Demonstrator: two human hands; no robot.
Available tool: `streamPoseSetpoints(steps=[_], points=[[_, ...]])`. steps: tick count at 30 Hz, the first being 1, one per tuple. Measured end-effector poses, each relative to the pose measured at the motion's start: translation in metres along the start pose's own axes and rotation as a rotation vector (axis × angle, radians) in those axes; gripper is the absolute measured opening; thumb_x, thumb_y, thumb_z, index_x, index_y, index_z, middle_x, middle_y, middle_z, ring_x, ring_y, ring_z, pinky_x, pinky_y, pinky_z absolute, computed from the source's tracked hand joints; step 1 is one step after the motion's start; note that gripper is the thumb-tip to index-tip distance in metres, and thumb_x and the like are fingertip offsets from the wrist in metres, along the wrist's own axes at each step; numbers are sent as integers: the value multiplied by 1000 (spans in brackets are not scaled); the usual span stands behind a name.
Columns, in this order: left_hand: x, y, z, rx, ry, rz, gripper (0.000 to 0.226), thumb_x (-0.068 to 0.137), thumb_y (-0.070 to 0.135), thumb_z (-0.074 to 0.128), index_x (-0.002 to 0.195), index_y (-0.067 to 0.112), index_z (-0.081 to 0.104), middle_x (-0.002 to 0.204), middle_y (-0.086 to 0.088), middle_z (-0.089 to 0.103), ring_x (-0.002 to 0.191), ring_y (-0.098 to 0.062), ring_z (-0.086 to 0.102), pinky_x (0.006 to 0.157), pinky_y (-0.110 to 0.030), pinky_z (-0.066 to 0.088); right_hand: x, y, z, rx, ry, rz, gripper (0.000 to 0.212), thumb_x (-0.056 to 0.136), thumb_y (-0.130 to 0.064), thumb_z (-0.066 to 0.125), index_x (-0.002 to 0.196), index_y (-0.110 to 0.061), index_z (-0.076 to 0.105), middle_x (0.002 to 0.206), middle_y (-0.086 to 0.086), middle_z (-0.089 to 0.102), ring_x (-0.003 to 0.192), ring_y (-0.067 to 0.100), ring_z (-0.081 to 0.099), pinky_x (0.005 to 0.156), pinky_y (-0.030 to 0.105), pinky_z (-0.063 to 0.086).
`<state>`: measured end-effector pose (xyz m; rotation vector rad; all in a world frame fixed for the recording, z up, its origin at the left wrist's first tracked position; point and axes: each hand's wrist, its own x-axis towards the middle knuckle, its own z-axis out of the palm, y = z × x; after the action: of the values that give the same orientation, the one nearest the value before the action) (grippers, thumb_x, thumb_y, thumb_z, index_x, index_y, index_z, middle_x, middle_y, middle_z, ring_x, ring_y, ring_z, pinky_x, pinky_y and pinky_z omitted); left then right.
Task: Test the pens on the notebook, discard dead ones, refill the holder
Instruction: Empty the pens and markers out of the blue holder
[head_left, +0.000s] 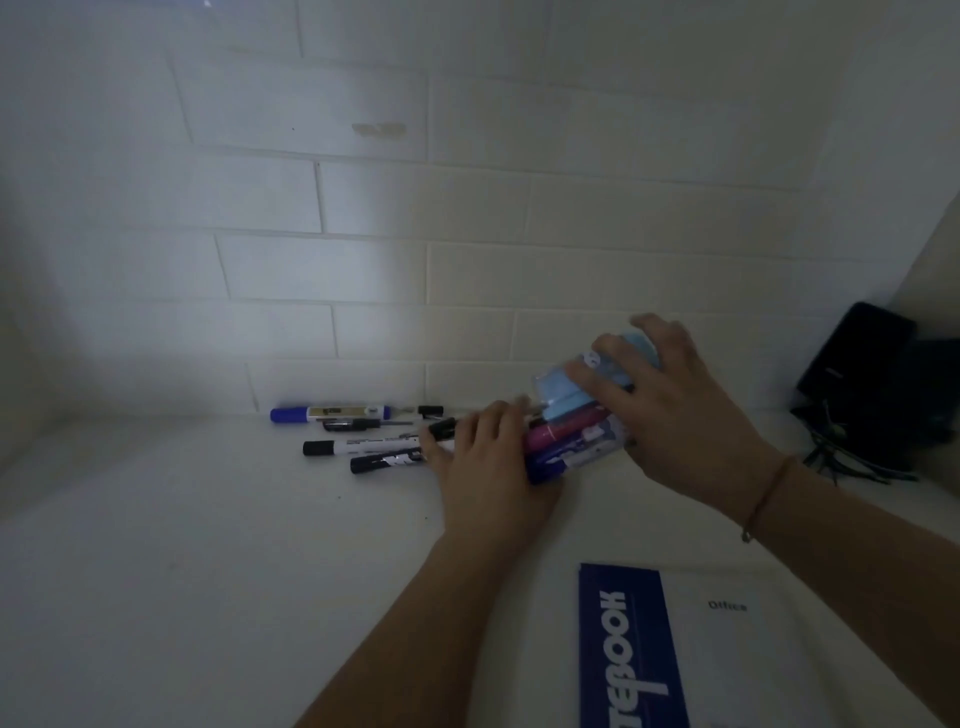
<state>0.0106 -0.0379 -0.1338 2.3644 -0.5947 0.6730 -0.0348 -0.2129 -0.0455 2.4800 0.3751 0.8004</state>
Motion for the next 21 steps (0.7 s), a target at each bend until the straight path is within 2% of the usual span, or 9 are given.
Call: streamPoseSetpoints(steps=[3,6,7,9,11,13,16,18,21], points=[[1,7,-4,-161,-17,-52,117,63,70,68,152,25,5,145,12,44,139,-11,33,115,-55,-11,22,2,-16,30,-39,-203,89,59,-13,82,136,-18,37,137,18,39,130,46,29,93,60,41],[4,3,-6,-281,22,-115,113,60,71,70,149,26,16,134,15,55,128,-6,47,118,-55,-1,35,17,-28,188,-14,-391,96,62,-25,84,141,-24,29,143,14,30,133,36,27,96,51,46],[4,2,-6,-311,39,-129,110,59,70,71,147,27,19,130,15,57,124,-5,50,118,-56,3,33,21,-27,337,5,-322,100,63,-31,85,143,-25,26,146,12,25,136,31,25,99,46,44],[3,-1,-5,-365,50,-136,107,57,69,70,144,30,19,126,17,59,120,-5,53,118,-56,8,20,16,-20,824,18,31,112,58,-41,86,147,-28,18,150,1,21,138,16,28,102,42,43],[3,1,-3,-391,31,-135,107,58,65,73,144,33,17,126,18,58,122,-6,52,117,-57,11,7,-3,-11,1450,-44,420,122,48,-46,87,147,-32,17,139,-7,39,120,5,52,87,41,55],[3,1,0,-360,10,-114,109,60,60,77,146,33,16,130,16,56,127,-7,48,117,-58,9,1,-18,2,1789,-1,696,120,41,-50,88,143,-34,27,125,-3,53,99,8,66,67,34,59],[3,0,1,-289,-9,-116,111,65,57,77,150,31,11,137,12,52,136,-10,38,118,-56,0,5,-23,10,1831,201,947,99,51,-34,81,138,-34,34,119,4,55,95,16,65,61,26,58],[3,1,0,-245,-42,-151,109,67,56,76,150,31,12,140,11,49,139,-13,33,117,-57,-1,8,-20,10,1794,338,1069,88,54,-33,78,133,-33,39,112,-3,55,93,14,64,58,23,57],[3,0,1,-137,-103,-147,102,67,64,70,149,34,16,150,10,36,144,-14,22,113,-60,-6,13,-13,9,1701,472,1139,61,68,-28,79,121,-26,47,105,-7,58,84,9,65,53,20,55]])
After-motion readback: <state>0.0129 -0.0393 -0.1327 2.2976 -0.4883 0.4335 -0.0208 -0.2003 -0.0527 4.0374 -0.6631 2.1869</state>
